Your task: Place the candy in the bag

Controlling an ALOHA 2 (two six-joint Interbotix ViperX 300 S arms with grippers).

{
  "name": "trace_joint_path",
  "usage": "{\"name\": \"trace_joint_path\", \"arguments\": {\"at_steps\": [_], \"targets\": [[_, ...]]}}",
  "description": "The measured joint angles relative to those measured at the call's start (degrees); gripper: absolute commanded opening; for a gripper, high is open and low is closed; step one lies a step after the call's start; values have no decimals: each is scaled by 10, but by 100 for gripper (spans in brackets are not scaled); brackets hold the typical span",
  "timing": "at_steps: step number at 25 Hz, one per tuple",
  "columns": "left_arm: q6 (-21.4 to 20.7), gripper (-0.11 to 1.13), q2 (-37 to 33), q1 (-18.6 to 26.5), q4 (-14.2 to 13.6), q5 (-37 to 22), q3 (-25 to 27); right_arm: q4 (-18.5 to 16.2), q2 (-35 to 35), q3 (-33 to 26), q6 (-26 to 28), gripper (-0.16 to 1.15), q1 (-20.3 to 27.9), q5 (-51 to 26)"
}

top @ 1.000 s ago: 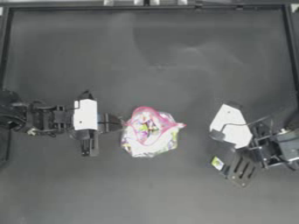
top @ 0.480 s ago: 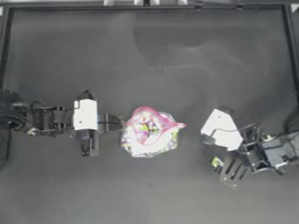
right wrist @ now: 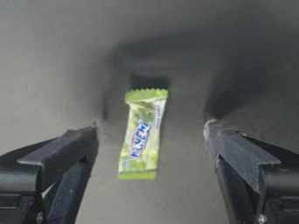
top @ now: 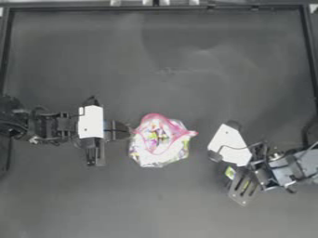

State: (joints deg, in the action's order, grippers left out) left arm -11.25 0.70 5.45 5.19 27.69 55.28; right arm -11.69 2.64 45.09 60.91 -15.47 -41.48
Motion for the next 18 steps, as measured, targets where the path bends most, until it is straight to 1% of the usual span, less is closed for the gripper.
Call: {"name": "trace_joint_path", "arguments": {"at_steps": [15, 18], "targets": [[0, 5, 0, -1, 0, 0, 0, -1, -25, -4, 1, 98, -4, 11], [0, 5, 0, -1, 1, 0, 0, -1, -29, -7, 4, 94, -5, 11]]}}
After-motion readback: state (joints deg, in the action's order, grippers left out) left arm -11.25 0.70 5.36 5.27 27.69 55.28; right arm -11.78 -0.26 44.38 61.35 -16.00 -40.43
